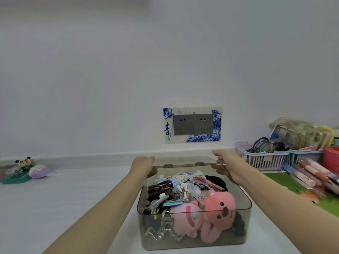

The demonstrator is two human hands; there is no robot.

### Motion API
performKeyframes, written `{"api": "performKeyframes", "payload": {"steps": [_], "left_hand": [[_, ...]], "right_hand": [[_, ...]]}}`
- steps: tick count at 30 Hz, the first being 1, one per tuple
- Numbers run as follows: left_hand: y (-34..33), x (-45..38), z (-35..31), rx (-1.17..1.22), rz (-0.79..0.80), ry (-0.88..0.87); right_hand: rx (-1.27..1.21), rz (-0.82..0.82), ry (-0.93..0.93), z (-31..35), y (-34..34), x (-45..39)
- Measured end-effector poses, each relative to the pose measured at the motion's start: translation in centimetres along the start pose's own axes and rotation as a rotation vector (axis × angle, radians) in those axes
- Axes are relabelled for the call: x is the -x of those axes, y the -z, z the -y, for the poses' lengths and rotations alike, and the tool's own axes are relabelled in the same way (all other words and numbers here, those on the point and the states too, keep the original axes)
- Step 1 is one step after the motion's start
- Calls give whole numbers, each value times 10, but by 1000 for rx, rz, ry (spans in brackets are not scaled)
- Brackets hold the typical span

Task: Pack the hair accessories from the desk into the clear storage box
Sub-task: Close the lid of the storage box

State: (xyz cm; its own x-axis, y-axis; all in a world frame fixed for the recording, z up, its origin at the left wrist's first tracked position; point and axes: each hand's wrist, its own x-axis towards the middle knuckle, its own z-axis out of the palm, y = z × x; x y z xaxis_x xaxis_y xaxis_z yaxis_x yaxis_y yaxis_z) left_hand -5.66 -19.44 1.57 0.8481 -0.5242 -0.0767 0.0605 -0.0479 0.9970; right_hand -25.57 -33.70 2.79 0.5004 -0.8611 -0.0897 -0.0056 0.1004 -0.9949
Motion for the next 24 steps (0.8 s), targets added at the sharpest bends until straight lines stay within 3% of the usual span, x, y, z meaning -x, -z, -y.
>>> {"api": "performKeyframes", "payload": {"steps": [7, 24], "left_hand": [[10, 17, -8, 32, 40, -184], [62, 94, 0, -54, 274, -180]], "right_hand": [[-134, -20, 78, 6, 1, 15], [76, 116, -36, 6, 36, 84]]}}
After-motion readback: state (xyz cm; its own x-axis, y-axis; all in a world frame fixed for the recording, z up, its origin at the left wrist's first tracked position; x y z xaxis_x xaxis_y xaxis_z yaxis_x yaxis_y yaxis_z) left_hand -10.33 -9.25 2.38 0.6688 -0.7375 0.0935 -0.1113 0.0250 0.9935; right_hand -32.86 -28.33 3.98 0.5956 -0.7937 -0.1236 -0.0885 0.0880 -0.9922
